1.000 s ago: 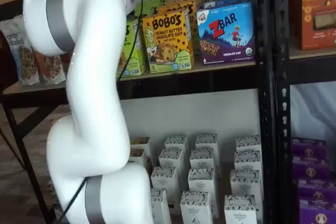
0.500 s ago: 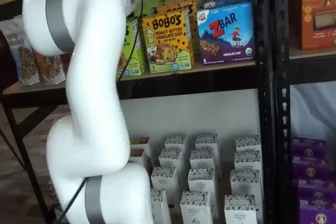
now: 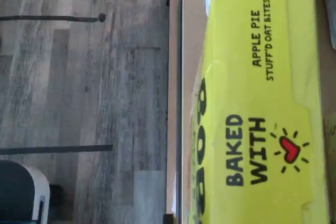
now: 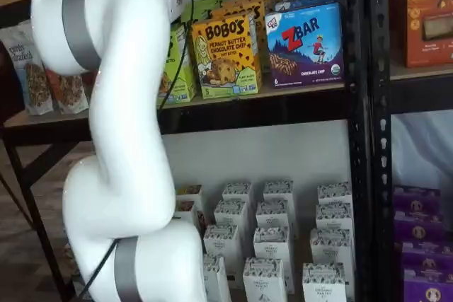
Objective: Pick the green box on the top shelf, the fourth from the left
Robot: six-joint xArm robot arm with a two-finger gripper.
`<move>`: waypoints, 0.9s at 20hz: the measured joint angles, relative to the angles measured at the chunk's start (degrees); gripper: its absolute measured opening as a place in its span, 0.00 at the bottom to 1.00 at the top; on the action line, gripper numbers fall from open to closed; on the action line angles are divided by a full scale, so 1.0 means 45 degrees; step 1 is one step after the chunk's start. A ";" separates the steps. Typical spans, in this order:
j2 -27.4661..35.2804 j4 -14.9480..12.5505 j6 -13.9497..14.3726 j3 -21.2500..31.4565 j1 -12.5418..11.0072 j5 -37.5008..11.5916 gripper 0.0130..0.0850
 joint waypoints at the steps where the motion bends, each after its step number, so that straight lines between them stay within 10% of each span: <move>1: -0.0014 0.0017 -0.0015 0.0027 -0.0015 -0.0030 0.61; 11: -0.0135 0.0137 -0.0079 0.0238 -0.0063 -0.0286 0.61; 18: -0.0137 0.0227 -0.0093 0.0236 -0.0088 -0.0254 0.39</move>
